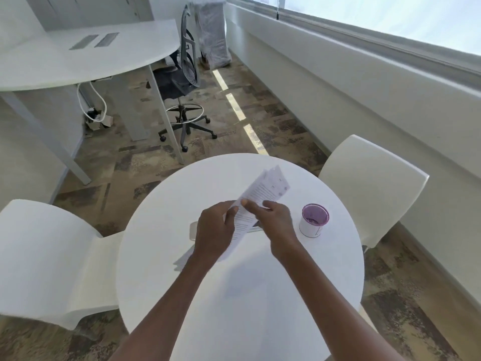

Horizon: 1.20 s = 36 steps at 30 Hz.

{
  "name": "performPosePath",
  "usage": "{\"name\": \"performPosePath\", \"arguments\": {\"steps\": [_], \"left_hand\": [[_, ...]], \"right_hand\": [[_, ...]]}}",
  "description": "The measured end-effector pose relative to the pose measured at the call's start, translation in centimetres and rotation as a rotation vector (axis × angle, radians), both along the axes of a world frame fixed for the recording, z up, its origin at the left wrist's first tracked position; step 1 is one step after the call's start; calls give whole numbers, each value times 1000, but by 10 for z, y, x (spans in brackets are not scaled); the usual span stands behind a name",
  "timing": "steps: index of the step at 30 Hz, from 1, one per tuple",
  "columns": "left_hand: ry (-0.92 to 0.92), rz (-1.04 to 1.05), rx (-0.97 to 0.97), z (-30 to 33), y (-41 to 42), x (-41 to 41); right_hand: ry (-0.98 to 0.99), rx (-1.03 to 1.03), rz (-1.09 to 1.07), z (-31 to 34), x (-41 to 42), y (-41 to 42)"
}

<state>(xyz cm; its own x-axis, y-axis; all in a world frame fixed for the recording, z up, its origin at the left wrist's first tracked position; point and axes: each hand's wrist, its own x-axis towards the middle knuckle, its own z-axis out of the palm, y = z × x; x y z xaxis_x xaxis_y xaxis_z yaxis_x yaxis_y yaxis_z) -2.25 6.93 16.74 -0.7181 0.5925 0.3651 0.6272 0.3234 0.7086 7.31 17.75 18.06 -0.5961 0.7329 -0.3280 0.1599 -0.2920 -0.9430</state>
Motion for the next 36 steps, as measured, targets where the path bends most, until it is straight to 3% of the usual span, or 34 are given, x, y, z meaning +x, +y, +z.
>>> {"name": "performPosePath", "arguments": {"steps": [3,7,16,21,23,26,28,29,33,36], "left_hand": [[296,-5,-107,-7,-7,10],[471,25,-187,-15,-18,15],[378,77,-145,-25,-40,23],[356,99,55,-42,-54,61],[156,80,125,-47,-56,82],[-653,94,197,-41,-44,95],[-1205,29,365,-38,-32,87],[-1372,1,492,-37,-27,82],[-1615,123,891,-28,-12,67],[-1650,195,941,-22,-7,64]], "right_hand": [[22,-177,-24,15,-16,-8],[12,-338,-148,15,-24,-14],[51,-490,-191,2,-17,-27],[39,-519,-211,5,-16,-25],[44,-511,-212,7,-15,-25],[59,-480,-197,7,-10,-25],[78,-467,-193,6,-7,-26],[92,-465,-191,6,-4,-27],[127,-441,-180,-1,4,-26],[136,-434,-176,-9,10,-24]]}}
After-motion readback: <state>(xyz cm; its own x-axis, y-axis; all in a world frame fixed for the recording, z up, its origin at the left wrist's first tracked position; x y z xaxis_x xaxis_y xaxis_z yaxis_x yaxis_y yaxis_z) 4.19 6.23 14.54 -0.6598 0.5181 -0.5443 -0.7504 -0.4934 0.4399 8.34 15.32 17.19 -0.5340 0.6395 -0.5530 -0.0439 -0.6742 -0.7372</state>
